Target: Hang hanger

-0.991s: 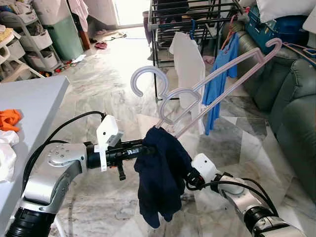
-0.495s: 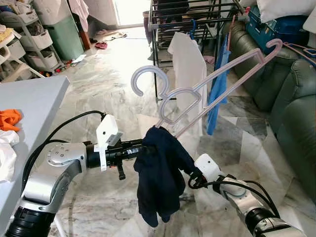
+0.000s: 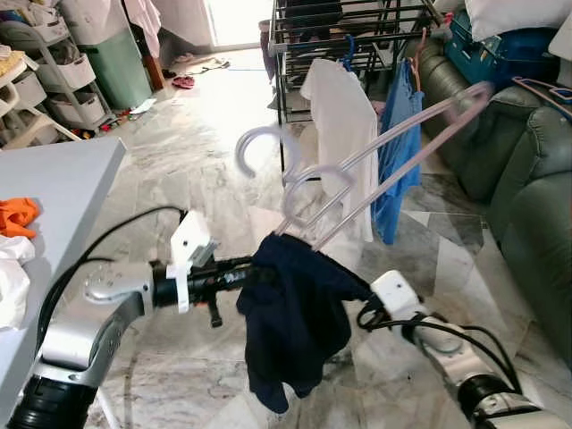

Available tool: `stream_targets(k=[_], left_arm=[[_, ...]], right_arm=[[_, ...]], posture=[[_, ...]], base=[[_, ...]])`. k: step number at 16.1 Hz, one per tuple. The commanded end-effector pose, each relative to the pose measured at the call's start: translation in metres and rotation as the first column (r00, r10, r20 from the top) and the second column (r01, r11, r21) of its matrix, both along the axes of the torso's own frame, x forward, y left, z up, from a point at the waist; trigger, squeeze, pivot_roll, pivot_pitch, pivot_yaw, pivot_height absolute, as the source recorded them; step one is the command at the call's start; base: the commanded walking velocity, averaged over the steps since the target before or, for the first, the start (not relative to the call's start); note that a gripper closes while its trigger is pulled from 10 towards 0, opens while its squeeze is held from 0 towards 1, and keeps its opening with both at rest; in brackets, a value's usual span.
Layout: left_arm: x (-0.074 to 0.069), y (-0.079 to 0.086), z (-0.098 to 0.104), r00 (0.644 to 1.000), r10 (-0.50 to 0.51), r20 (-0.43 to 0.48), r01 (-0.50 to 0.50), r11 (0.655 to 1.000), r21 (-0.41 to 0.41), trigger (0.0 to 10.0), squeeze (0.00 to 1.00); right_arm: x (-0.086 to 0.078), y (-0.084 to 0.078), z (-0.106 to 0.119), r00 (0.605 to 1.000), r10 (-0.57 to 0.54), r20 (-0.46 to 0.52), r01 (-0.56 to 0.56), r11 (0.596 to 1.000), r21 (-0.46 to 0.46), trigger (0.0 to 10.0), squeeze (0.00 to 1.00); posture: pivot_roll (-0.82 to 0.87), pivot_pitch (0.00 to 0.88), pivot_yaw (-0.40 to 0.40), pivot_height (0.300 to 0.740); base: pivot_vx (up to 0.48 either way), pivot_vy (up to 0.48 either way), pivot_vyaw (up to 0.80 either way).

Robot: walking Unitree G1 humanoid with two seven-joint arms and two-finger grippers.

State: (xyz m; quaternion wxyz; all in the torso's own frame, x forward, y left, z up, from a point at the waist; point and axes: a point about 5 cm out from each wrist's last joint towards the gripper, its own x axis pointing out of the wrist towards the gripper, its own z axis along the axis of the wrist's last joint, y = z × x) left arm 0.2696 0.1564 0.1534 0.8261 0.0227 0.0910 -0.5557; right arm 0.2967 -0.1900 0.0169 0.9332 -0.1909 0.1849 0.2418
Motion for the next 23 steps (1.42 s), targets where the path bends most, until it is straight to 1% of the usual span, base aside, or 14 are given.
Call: stream_targets(k=[1,3,4,6,8,10,11,13,14,16,17,18,21,23], left_arm=[[0.002,0.011,0.003,0.999,0.038,0.031,-0.038,0.999,0.005,10.0,0.0],[0.0,0.019,-0.015,0.997,0.076,-0.02,-0.075,0.997,0.023,10.0,0.0],[-0.001,0.024,-0.028,0.993,0.109,-0.056,-0.108,0.994,0.023,10.0,0.0],[-0.002,0.035,-0.052,0.978,0.189,-0.088,-0.184,0.981,0.06,10.0,0.0],[-0.006,0.037,-0.064,0.973,0.208,-0.1,-0.2,0.976,0.081,10.0,0.0],[-0.013,0.034,-0.085,0.963,0.248,-0.108,-0.237,0.966,0.108,10.0,0.0],[-0.014,0.031,-0.095,0.957,0.268,-0.107,-0.258,0.961,0.102,10.0,0.0],[-0.017,0.021,-0.102,0.953,0.288,-0.097,-0.281,0.956,0.08,10.0,0.0],[-0.021,0.012,-0.106,0.957,0.278,-0.086,-0.272,0.959,0.074,10.0,0.0],[-0.027,0.007,-0.114,0.964,0.254,-0.073,-0.247,0.965,0.09,10.0,0.0],[-0.028,0.007,-0.116,0.966,0.248,-0.073,-0.241,0.966,0.096,10.0,0.0],[-0.033,0.008,-0.123,0.969,0.237,-0.071,-0.227,0.966,0.122,10.0,0.0],[-0.046,0.01,-0.138,0.97,0.228,-0.08,-0.212,0.962,0.173,10.0,0.0],[-0.055,0.016,-0.156,0.966,0.236,-0.108,-0.203,0.945,0.255,10.0,0.0]], right_arm=[[0.003,-0.007,0.004,0.999,-0.037,0.023,0.037,0.999,-0.007,0.0,0.0],[0.007,-0.017,0.012,0.994,-0.074,0.075,0.076,0.997,-0.028,0.0,0.0],[0.011,-0.023,0.019,0.989,-0.096,0.113,0.101,0.994,-0.033,0.0,0.0],[0.019,-0.029,0.033,0.975,-0.125,0.183,0.131,0.991,-0.018,0.0,0.0],[0.025,-0.032,0.042,0.966,-0.143,0.214,0.148,0.989,-0.01,0.0,0.0],[0.037,-0.037,0.059,0.942,-0.206,0.266,0.202,0.978,0.043,0.0,0.0],[0.042,-0.038,0.067,0.929,-0.234,0.285,0.228,0.972,0.055,0.0,0.0],[0.049,-0.038,0.073,0.923,-0.287,0.258,0.268,0.957,0.108,0.0,0.0],[0.053,-0.038,0.075,0.923,-0.302,0.238,0.283,0.953,0.111,0.0,0.0],[0.059,-0.041,0.083,0.922,-0.306,0.237,0.298,0.952,0.069,0.0,0.0],[0.06,-0.042,0.085,0.92,-0.31,0.24,0.303,0.951,0.064,0.0,0.0],[0.063,-0.045,0.088,0.92,-0.325,0.218,0.319,0.946,0.064,0.0,0.0],[0.068,-0.044,0.094,0.929,-0.303,0.213,0.305,0.952,0.025,0.0,0.0],[0.072,-0.041,0.101,0.937,-0.262,0.229,0.271,0.962,-0.009,0.0,0.0]], posture=[[-0.03,0.0,0.091,0.74],[-0.04,0.0,0.091,0.74],[-0.05,0.0,0.091,0.74],[-0.06,0.0,0.094,0.74],[-0.07,0.0,0.096,0.74],[-0.09,0.0,0.099,0.74],[-0.09,0.0,0.099,0.74],[-0.1,0.0,0.099,0.74],[-0.1,0.0,0.098,0.74],[-0.1,0.0,0.096,0.74],[-0.1,0.0,0.096,0.74],[-0.1,0.0,0.097,0.74],[-0.1,0.0,0.092,0.74],[-0.1,0.0,0.09,0.74]], base=[[0.0,0.0,0.0],[0.0,0.0,0.0],[0.0,0.0,0.0],[0.0,0.0,0.0],[0.0,0.0,0.0],[0.0,0.0,0.0],[0.0,0.0,0.0],[0.0,0.0,0.0],[0.0,0.0,0.0],[0.0,0.0,0.0],[0.0,0.0,0.0],[0.0,0.0,0.0],[0.0,0.0,0.0],[0.0,0.0,0.0]])
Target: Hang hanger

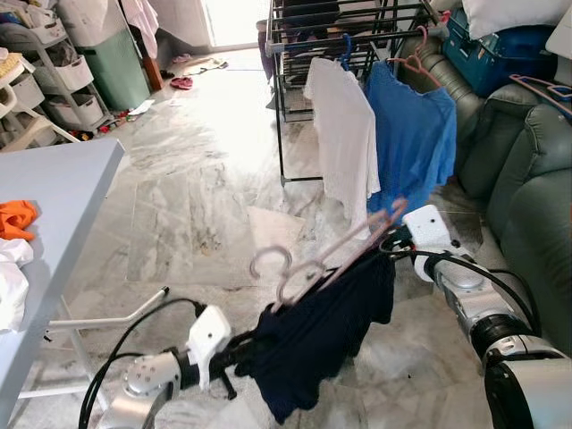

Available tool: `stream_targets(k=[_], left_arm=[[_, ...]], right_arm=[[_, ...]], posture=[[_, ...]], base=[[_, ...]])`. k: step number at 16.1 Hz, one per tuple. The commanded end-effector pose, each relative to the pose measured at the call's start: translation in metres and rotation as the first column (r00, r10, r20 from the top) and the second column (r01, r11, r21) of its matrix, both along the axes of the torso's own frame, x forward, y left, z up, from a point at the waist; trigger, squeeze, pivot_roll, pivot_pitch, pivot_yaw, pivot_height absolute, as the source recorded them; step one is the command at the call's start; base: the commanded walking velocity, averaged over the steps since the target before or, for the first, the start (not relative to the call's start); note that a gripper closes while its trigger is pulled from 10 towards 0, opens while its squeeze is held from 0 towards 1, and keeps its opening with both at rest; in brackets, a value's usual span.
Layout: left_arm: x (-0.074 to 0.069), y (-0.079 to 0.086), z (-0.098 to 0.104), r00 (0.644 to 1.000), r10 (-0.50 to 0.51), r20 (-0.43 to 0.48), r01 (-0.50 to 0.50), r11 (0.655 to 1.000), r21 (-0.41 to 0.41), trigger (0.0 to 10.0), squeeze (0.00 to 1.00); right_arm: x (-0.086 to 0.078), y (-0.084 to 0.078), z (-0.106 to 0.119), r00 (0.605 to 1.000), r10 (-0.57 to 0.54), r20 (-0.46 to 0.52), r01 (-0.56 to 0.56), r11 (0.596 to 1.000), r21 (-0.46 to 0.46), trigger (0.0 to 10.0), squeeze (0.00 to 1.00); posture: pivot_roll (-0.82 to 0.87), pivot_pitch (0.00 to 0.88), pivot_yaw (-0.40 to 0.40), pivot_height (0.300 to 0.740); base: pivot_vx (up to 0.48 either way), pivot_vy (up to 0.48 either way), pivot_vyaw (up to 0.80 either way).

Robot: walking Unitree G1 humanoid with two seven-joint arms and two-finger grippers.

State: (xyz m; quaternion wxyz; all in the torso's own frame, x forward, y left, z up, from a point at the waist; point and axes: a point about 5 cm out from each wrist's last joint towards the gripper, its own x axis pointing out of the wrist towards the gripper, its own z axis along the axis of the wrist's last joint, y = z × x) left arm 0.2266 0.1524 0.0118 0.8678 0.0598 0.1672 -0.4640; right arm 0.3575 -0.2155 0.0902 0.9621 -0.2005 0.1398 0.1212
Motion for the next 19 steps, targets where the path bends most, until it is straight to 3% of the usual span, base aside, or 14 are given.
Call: stream_targets(k=[1,3,13,15,16,19], left_arm=[[-0.015,0.022,-0.02,0.995,0.049,-0.09,-0.04,0.995,0.094,10.0,0.0],[-0.024,0.028,-0.033,0.988,0.068,-0.137,-0.047,0.988,0.146,10.0,0.0],[-0.031,0.043,-0.05,0.969,0.131,-0.207,-0.076,0.964,0.254,10.0,0.0],[-0.031,0.045,-0.051,0.969,0.145,-0.2,-0.089,0.96,0.264,10.0,0.0],[-0.03,0.045,-0.052,0.966,0.168,-0.197,-0.113,0.958,0.263,10.0,0.0],[-0.03,0.047,-0.055,0.959,0.183,-0.214,-0.114,0.947,0.3,10.0,0.0]], right_arm=[[0.012,-0.014,0.029,0.995,-0.049,0.083,0.05,0.999,-0.011,0.0,0.0],[0.013,-0.015,0.03,0.996,-0.044,0.082,0.045,0.999,-0.005,0.0,0.0],[0.014,-0.019,0.036,0.996,-0.016,0.088,0.021,0.998,-0.062,0.0,0.0],[0.014,-0.016,0.036,0.996,0.009,0.087,-0.004,0.998,-0.061,0.0,0.0],[0.014,-0.005,0.034,0.994,0.058,0.093,-0.054,0.998,-0.045,0.0,0.0],[0.014,-0.003,0.034,0.993,0.068,0.098,-0.063,0.996,-0.057,0.0,0.0]], posture=[[-0.11,0.0,0.092,0.74],[-0.11,0.0,0.092,0.74],[-0.12,0.0,0.096,0.74],[-0.12,0.0,0.095,0.74],[-0.12,0.0,0.095,0.74],[-0.13,0.0,0.095,0.74]], base=[[0.0,0.0,0.0],[0.0,0.0,0.0],[0.0,0.0,0.0],[0.0,0.0,0.0],[0.0,0.0,0.0],[0.0,0.0,0.0]])
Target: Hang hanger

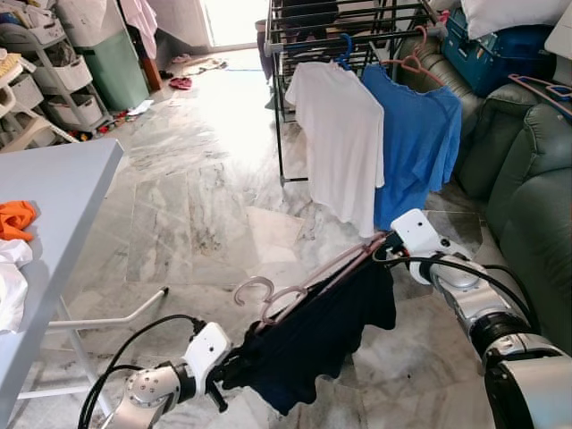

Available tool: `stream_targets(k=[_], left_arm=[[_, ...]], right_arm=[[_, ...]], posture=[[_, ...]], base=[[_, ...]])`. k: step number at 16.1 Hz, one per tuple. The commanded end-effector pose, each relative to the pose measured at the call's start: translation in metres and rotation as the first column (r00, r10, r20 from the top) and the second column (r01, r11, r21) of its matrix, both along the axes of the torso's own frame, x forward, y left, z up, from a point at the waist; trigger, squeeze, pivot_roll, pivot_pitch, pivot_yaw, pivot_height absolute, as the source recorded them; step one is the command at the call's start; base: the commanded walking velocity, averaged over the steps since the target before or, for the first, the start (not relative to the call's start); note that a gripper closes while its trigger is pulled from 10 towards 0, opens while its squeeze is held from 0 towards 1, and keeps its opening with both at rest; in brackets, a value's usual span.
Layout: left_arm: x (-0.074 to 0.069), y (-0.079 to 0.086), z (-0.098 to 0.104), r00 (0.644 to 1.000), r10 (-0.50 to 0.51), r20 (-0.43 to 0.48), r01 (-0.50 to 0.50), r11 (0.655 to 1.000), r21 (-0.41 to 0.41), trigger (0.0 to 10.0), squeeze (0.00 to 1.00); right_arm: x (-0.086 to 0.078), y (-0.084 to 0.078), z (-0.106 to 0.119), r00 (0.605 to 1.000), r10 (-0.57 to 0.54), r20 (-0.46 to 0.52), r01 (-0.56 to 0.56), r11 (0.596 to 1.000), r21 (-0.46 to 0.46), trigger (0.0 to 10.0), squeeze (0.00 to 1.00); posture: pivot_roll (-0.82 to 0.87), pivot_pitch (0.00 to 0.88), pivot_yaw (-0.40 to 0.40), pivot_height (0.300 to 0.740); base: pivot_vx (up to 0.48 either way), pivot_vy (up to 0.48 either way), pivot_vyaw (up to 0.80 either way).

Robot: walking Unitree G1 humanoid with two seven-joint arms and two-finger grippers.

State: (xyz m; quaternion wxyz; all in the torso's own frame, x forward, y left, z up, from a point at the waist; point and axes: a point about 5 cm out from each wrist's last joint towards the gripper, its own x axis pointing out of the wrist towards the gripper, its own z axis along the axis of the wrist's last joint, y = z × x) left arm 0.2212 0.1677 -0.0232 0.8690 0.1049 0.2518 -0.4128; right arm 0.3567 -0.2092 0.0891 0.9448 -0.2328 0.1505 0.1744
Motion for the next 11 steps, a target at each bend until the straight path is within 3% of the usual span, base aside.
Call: stream_targets(k=[1,4,8,11], left_arm=[[-0.025,0.032,-0.021,0.986,0.083,-0.143,-0.065,0.99,0.124,10.0,0.0],[-0.031,0.041,-0.026,0.977,0.119,-0.179,-0.09,0.983,0.16,10.0,0.0],[-0.038,0.052,-0.032,0.965,0.158,-0.209,-0.107,0.966,0.234,10.0,0.0],[-0.039,0.052,-0.033,0.963,0.16,-0.215,-0.104,0.963,0.247,10.0,0.0]], right_arm=[[0.015,-0.01,0.036,0.989,-0.041,0.141,0.04,0.999,0.009,0.0,0.0],[0.015,-0.016,0.04,0.989,-0.026,0.148,0.031,0.999,-0.031,0.0,0.0],[0.016,-0.017,0.045,0.988,0.069,0.137,-0.041,0.978,-0.203,0.0,0.0],[0.017,-0.018,0.046,0.987,0.086,0.138,-0.049,0.966,-0.252,0.0,0.0]], posture=[[-0.13,0.0,0.095,0.74],[-0.13,0.0,0.096,0.74],[-0.14,0.0,0.101,0.74],[-0.14,0.0,0.102,0.74]], base=[[0.0,0.0,0.0],[0.0,0.0,0.0],[0.0,0.0,0.0],[0.0,0.0,0.0]])
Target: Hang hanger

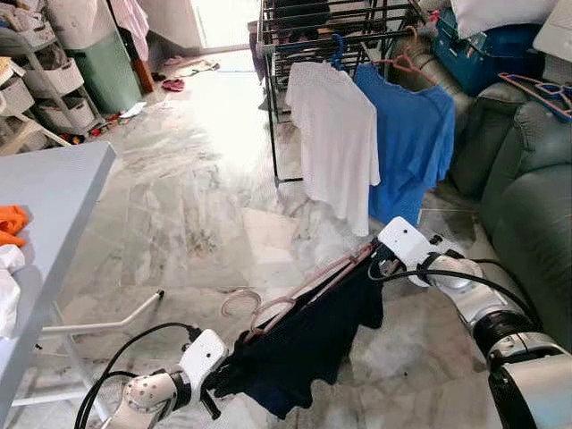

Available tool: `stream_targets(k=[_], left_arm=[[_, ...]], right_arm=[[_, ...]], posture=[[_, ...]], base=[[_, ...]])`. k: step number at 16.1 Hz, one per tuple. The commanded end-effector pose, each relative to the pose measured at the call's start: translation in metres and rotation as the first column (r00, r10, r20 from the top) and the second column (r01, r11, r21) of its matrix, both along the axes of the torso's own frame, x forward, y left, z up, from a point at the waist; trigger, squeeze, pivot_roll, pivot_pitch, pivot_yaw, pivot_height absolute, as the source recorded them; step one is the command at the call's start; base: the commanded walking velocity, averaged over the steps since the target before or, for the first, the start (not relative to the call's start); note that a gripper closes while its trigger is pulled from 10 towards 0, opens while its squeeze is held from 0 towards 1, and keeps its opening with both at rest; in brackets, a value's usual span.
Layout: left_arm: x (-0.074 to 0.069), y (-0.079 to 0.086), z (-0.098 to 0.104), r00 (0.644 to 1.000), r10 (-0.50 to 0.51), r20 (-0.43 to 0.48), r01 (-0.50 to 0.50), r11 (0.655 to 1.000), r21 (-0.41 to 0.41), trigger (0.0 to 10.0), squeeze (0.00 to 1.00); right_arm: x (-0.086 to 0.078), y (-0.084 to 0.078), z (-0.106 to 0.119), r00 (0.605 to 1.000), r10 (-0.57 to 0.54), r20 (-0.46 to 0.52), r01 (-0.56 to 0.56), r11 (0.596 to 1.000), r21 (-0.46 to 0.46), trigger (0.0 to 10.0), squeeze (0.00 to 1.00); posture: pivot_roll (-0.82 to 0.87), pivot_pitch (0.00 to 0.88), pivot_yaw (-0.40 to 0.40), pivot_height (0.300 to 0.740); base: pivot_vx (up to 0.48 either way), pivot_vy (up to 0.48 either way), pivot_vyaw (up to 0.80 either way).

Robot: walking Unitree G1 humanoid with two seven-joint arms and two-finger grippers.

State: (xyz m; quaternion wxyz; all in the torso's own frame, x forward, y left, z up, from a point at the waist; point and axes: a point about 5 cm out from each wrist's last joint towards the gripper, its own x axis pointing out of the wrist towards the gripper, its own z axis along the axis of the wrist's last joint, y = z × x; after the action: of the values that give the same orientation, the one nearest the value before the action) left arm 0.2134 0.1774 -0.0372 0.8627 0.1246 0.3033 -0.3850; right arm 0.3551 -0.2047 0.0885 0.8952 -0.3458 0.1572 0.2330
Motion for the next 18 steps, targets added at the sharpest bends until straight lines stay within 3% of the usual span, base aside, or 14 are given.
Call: stream_targets(k=[1,5,8,10,13,16,18], left_arm=[[-0.032,0.043,-0.021,0.981,0.104,-0.165,-0.077,0.984,0.162,10.0,0.0],[-0.038,0.045,-0.025,0.977,0.079,-0.198,-0.039,0.98,0.196,10.0,0.0],[-0.037,0.034,-0.029,0.977,0.058,-0.206,-0.016,0.979,0.203,10.0,0.0],[-0.028,0.015,-0.029,0.979,0.029,-0.2,0.012,0.979,0.202,10.0,0.0],[-0.031,0.005,-0.033,0.973,-0.01,-0.231,0.062,0.974,0.218,10.0,0.0],[-0.031,0.017,-0.033,0.961,-0.01,-0.277,0.086,0.961,0.263,10.0,0.0],[-0.018,0.024,-0.027,0.981,0.051,-0.189,0.004,0.96,0.28,10.0,0.0]], right_arm=[[0.02,-0.024,0.05,0.979,-0.079,0.186,0.084,0.996,-0.018,0.0,0.0],[0.028,-0.023,0.07,0.965,-0.092,0.245,0.094,0.996,0.0,0.0,0.0],[0.037,0.002,0.09,0.955,-0.044,0.293,0.02,0.996,0.082,0.0,0.0],[0.037,0.028,0.087,0.957,0.052,0.286,-0.078,0.994,0.078,0.0,0.0],[0.034,0.044,0.077,0.954,0.129,0.27,-0.14,0.99,0.021,0.0,0.0],[0.025,0.061,0.06,0.943,0.239,0.232,-0.231,0.971,-0.064,0.0,0.0],[0.021,0.062,0.051,0.944,0.252,0.212,-0.242,0.968,-0.072,0.0,0.0]], posture=[[-0.14,0.0,0.103,0.74],[-0.14,0.0,0.108,0.74],[-0.15,0.0,0.11,0.74],[-0.15,0.0,0.108,0.74],[-0.15,0.0,0.108,0.74],[-0.15,0.0,0.114,0.74],[-0.15,0.0,0.112,0.74]], base=[[0.0,0.0,0.0],[0.0,0.0,0.0],[0.0,0.0,0.0],[0.0,0.0,0.0],[0.0,0.0,0.0],[0.0,0.0,0.0],[0.0,0.0,0.0]])
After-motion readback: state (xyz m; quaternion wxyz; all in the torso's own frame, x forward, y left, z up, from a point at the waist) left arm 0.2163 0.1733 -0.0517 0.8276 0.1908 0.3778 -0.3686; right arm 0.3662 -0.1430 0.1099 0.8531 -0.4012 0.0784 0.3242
